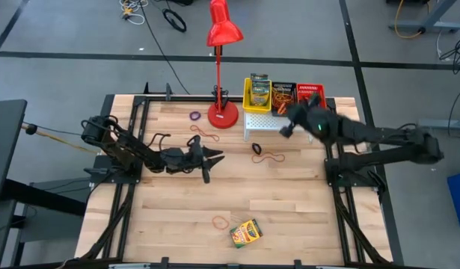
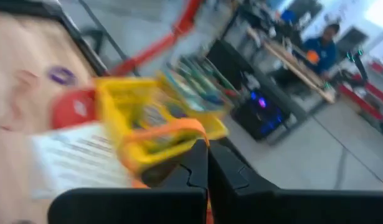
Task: Pick & Place Office Desk Supplies
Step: Put the orange rubber band into the black bin on the shelf
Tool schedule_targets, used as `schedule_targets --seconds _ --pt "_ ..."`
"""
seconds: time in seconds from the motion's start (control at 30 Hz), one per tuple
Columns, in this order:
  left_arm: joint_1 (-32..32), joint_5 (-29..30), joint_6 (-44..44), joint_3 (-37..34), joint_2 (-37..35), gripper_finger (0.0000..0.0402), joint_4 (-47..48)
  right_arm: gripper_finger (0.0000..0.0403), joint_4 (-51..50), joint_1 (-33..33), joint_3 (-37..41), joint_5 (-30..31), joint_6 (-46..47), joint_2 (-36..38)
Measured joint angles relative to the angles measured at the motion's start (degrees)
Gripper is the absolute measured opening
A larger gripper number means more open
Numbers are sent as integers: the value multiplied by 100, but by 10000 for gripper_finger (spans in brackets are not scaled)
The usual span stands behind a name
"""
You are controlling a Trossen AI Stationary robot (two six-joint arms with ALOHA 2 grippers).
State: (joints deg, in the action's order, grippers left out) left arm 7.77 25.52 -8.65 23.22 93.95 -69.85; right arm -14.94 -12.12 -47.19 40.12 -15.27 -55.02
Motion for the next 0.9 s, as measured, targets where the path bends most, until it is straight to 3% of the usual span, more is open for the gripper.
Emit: schedule_targets --seconds 0.2,0.33,0.47,0.9 --pt "2 -4 -94 52 0 103 44 0 -575 -1831 -633 -1547 -90 -765" --pt "2 0 -99 52 0 103 263 4 -672 -2550 -685 -2377 -54 -1362" --pt "6 -4 -280 50 0 103 338 37 -641 -2676 -685 -2194 27 -1594" --pt "4 -3 -202 52 0 103 402 219 -563 -2634 -687 -1888 277 -1163"
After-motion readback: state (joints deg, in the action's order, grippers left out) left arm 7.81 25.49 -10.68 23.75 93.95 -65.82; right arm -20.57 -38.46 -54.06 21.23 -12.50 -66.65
